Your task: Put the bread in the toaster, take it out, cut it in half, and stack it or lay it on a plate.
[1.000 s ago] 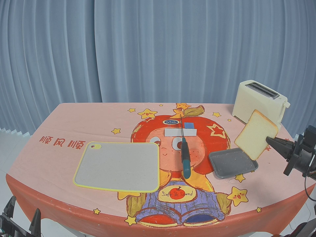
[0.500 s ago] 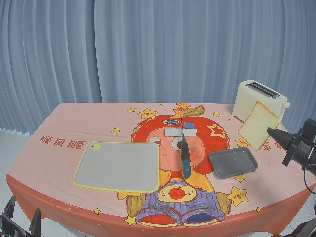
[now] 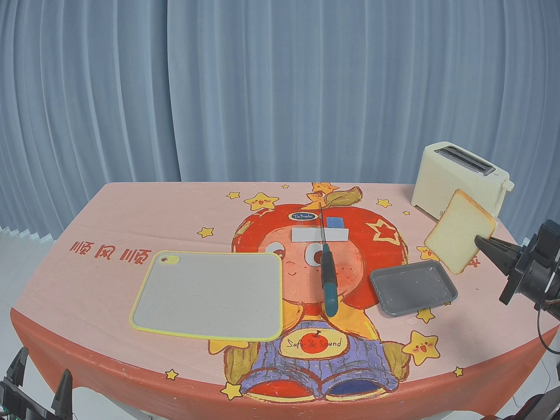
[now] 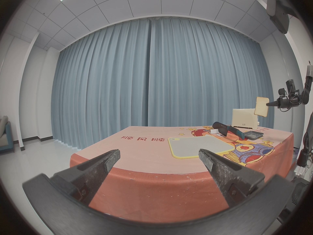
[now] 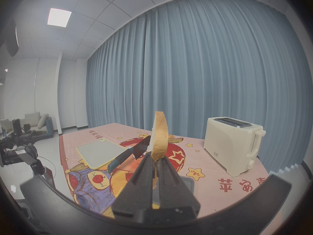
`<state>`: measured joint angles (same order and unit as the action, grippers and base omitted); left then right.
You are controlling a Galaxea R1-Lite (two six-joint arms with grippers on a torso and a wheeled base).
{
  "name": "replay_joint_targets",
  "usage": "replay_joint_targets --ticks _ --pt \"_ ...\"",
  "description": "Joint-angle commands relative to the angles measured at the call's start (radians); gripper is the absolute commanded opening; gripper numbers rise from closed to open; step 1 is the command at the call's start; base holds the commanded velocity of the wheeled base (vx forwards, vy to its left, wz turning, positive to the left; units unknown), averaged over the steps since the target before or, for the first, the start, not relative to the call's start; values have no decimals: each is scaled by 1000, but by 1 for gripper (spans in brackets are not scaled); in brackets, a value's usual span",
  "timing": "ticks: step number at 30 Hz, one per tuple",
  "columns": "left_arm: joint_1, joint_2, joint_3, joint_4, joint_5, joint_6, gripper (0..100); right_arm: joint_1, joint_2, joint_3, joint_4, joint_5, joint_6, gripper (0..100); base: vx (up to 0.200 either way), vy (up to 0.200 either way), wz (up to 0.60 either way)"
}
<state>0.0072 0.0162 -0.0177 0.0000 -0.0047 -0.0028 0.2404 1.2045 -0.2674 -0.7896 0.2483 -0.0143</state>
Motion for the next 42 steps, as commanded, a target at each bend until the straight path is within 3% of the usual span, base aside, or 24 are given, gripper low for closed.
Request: replay_joint_targets --ticks 1,19,42 --pt "0 -16 18 0 0 0 100 0 -16 5 -2 2 -1 0 0 0 0" --pt "0 -16 18 0 0 -2 100 -6 -23 11 -2 3 -18 0 0 0 0" --pt "0 -16 18 0 0 -5 100 -10 -20 13 -2 3 -30 0 0 -200 0"
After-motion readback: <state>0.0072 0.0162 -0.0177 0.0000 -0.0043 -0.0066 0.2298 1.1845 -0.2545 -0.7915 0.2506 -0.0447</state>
